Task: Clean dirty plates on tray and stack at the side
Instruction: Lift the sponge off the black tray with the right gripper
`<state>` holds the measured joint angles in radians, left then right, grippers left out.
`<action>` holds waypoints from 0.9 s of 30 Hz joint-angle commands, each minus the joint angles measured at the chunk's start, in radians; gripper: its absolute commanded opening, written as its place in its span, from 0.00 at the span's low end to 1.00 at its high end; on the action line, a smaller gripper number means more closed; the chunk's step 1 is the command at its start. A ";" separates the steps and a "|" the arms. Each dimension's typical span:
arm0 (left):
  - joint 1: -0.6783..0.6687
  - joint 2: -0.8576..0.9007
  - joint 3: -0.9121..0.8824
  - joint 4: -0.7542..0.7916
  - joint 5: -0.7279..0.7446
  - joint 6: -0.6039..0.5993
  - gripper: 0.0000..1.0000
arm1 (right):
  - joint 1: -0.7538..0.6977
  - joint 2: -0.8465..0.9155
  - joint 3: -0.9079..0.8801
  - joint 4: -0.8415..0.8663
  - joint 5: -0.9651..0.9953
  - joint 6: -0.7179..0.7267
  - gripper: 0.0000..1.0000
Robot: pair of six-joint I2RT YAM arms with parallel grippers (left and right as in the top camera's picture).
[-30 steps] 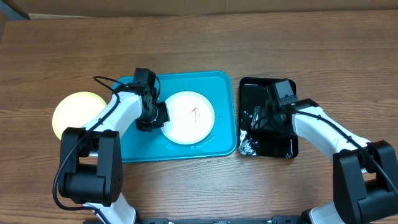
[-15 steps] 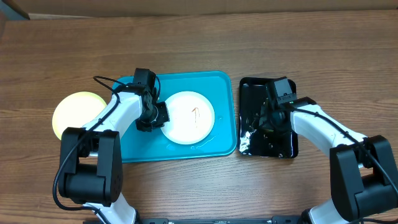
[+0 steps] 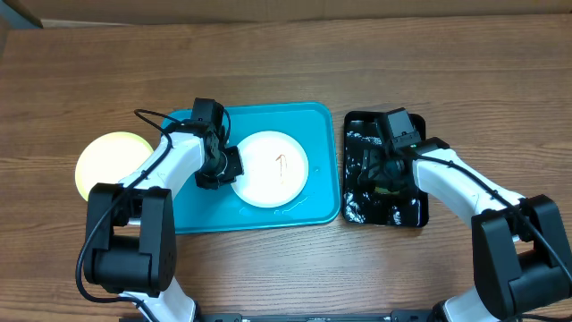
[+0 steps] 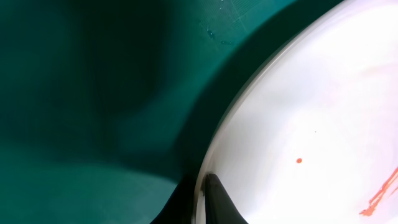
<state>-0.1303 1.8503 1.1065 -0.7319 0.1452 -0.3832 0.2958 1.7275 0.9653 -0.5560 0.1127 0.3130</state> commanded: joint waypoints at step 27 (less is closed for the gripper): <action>-0.002 0.033 -0.038 0.008 -0.048 0.001 0.06 | -0.002 -0.003 0.086 -0.206 -0.003 -0.003 0.74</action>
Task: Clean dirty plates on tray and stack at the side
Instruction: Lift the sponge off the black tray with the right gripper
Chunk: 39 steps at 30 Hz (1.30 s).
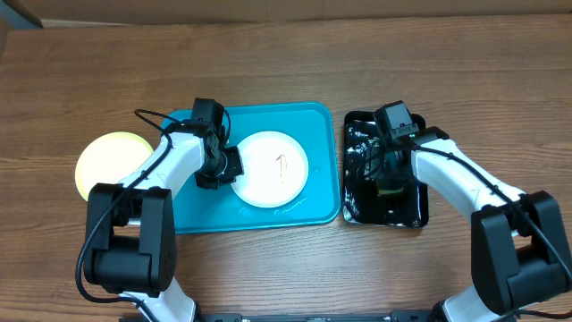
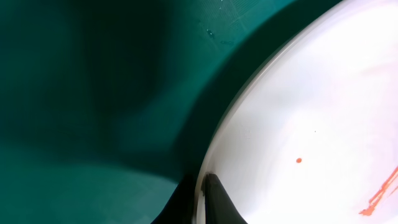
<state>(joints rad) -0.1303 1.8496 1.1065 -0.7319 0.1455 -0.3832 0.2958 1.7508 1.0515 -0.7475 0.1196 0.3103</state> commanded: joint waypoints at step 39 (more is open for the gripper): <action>-0.002 0.034 -0.038 0.010 -0.051 0.000 0.04 | -0.002 -0.119 0.152 -0.325 -0.166 0.003 0.04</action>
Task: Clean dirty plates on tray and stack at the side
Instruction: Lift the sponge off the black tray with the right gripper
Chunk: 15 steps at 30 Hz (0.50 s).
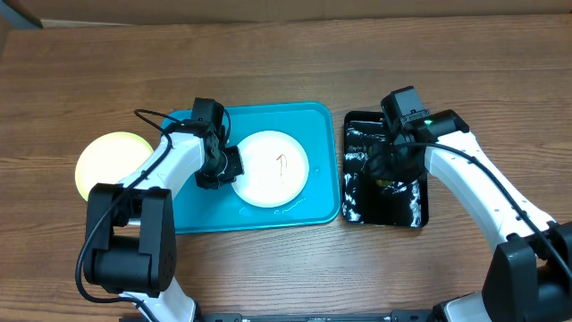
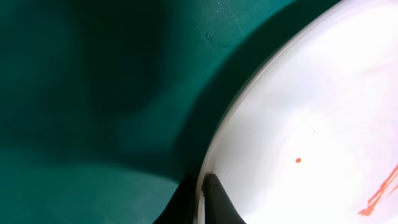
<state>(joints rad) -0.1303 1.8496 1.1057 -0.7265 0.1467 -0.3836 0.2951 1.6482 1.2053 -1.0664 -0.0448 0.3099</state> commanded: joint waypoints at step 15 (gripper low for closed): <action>-0.002 0.034 -0.037 0.006 -0.052 0.001 0.04 | 0.000 -0.018 -0.006 -0.033 -0.085 0.034 0.04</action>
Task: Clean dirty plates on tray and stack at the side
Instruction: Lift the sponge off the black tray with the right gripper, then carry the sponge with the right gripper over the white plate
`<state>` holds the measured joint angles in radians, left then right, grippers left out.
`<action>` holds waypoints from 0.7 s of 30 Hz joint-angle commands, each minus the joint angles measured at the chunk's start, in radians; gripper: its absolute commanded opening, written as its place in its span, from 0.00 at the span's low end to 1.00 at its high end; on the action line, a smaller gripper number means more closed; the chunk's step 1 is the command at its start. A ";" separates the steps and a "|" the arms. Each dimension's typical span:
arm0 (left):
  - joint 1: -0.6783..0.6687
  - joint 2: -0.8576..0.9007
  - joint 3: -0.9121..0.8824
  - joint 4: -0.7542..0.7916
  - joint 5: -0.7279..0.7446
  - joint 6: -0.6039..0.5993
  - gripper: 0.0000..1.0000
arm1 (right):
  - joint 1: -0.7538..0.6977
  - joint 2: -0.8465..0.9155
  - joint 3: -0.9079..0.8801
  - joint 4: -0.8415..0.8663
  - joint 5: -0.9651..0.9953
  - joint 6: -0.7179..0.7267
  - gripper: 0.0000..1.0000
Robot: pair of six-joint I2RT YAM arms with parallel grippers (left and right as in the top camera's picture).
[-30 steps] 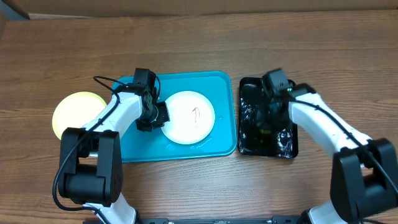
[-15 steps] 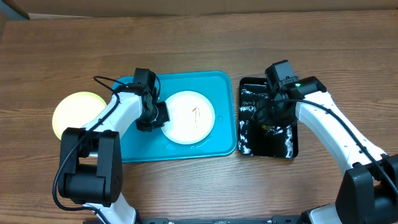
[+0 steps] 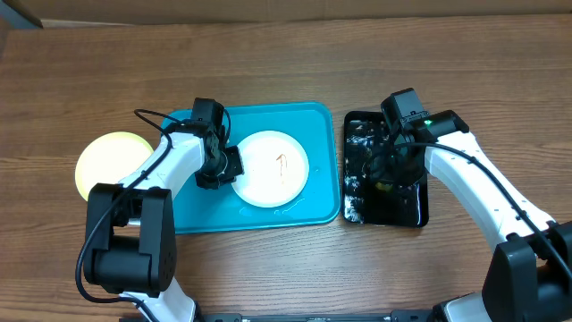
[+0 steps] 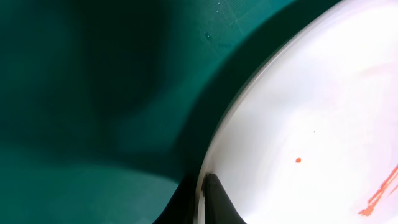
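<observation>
A white plate (image 3: 273, 168) with red marks on it lies on the blue tray (image 3: 268, 121). My left gripper (image 3: 224, 168) is shut on the plate's left rim. In the left wrist view one finger (image 4: 216, 200) lies on top of the plate (image 4: 311, 124) and the other sits under the rim, above the tray (image 4: 93, 93). A yellow plate (image 3: 109, 164) rests on the table left of the tray. My right gripper (image 3: 387, 176) reaches down into the black tray (image 3: 386, 215). A small yellowish thing (image 3: 384, 187) shows at its tip, and its jaws are hidden.
The black tray, to the right of the blue one, holds dark liquid with white foam (image 3: 351, 190) along its left side. The wooden table (image 3: 286, 72) extends behind and in front of both trays.
The foam in the black tray has changed shape, with less on its right side. The right gripper stays at the same spot in that tray. The left gripper and white plate have not moved.
All along my left gripper stayed shut on the white plate's left rim on the blue tray. My right gripper stayed down in the black tray while its wrist first lay at the tray's far end, then shifted slightly left, then stood higher in the picture. The foam pattern kept changing.
</observation>
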<state>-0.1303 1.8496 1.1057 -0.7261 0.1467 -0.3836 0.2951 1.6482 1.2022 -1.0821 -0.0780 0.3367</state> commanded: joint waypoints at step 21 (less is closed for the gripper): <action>-0.054 0.034 -0.037 0.010 -0.011 -0.007 0.04 | 0.240 -0.014 -0.004 0.357 -0.248 -0.057 0.04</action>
<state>-0.1528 1.8496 1.1057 -0.7120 0.1501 -0.3870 0.4751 1.6482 1.2003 -0.7574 -0.3576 0.2802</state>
